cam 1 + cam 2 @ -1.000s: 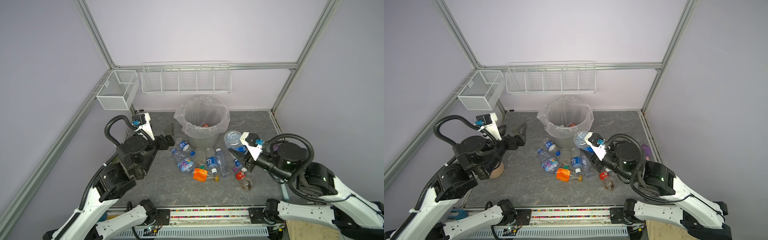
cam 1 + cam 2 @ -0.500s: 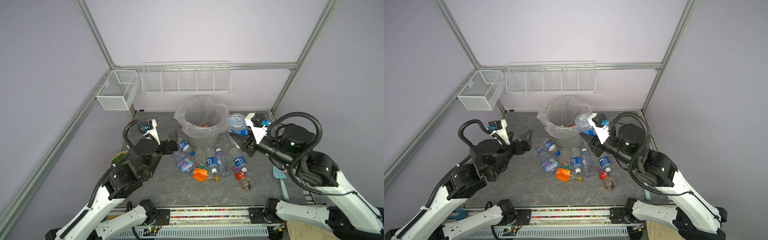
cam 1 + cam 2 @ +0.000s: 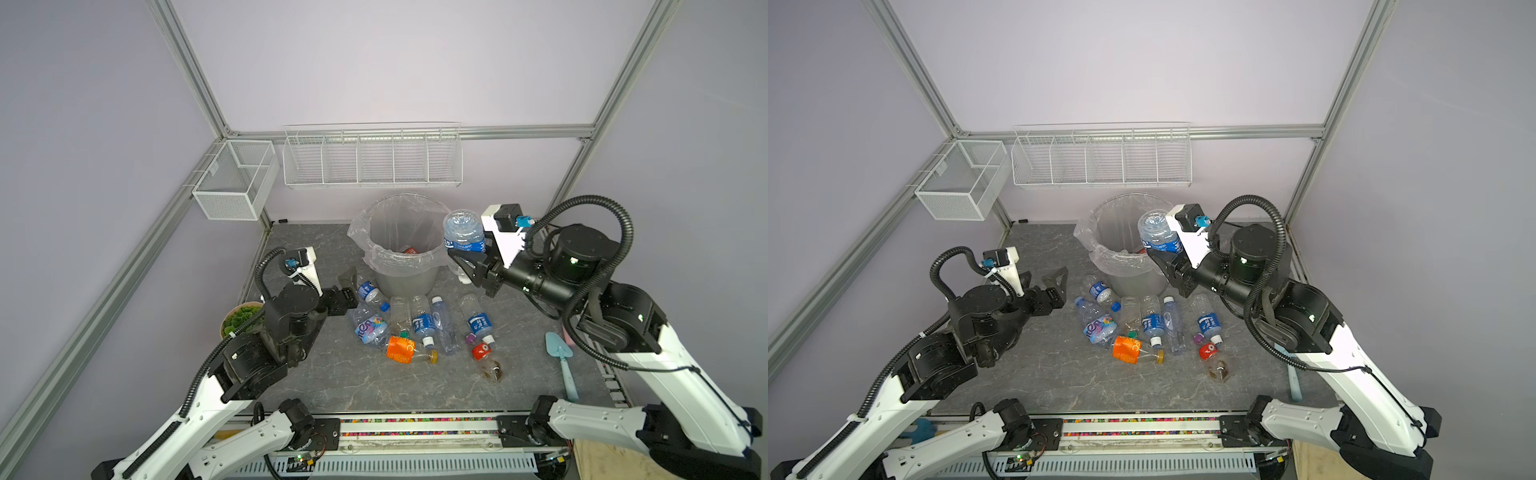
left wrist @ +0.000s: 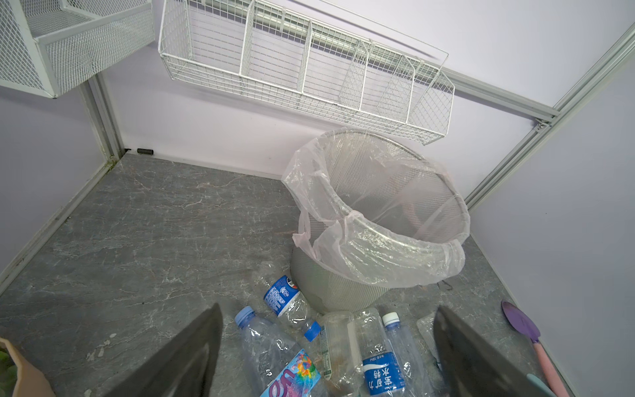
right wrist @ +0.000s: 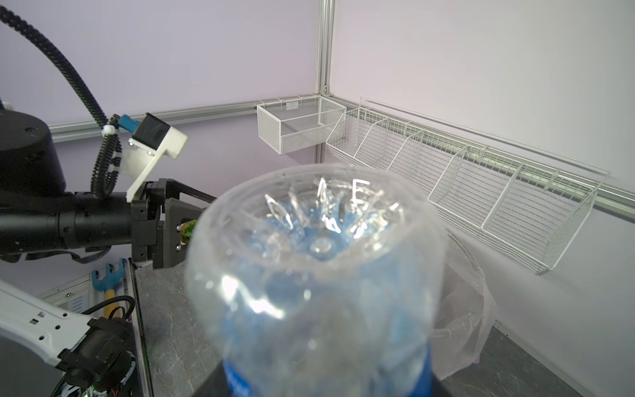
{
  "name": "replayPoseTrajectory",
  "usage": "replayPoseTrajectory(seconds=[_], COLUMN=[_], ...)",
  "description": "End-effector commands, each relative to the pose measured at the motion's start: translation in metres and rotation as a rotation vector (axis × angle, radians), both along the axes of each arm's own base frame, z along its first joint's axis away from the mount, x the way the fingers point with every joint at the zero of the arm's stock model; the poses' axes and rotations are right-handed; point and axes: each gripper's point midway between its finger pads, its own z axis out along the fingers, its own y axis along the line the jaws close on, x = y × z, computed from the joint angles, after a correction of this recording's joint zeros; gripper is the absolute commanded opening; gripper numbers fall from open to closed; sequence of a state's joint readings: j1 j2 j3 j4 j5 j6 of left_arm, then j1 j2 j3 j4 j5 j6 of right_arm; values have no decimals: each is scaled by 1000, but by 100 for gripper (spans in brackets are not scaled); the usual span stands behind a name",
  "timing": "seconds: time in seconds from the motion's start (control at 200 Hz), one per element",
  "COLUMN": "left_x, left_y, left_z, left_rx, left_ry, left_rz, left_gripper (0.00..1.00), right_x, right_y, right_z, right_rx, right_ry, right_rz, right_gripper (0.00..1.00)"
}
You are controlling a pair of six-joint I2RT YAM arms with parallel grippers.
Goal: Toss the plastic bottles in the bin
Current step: 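Lift the blue-labelled bottle with the right gripper and carry it over the bin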
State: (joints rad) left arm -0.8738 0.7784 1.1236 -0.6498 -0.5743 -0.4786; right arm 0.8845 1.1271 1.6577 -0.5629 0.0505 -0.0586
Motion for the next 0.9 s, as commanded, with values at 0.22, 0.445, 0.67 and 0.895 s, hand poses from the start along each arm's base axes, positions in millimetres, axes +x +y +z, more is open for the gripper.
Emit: replayPoseTrajectory(seconds=[0.22, 0.445, 0.67, 0.895], left_x=[-10, -12, -17, -22], left_y=[8, 8, 14, 17], left_z=[-13, -22, -23, -24], left_rx=[-34, -28, -45, -69], left_ry=[25, 50, 51, 62], left_rz=[-2, -10, -3, -9], left_gripper=[94, 93, 93, 92], right_x=[13, 26, 51, 96], right_y=[10, 16, 30, 43], right_z=[37, 48, 54, 53], right_rx=[73, 90, 114, 139], right_ry=[-43, -46, -18, 23], right_rz=[17, 13, 19, -1], right_gripper=[7, 7, 6, 7])
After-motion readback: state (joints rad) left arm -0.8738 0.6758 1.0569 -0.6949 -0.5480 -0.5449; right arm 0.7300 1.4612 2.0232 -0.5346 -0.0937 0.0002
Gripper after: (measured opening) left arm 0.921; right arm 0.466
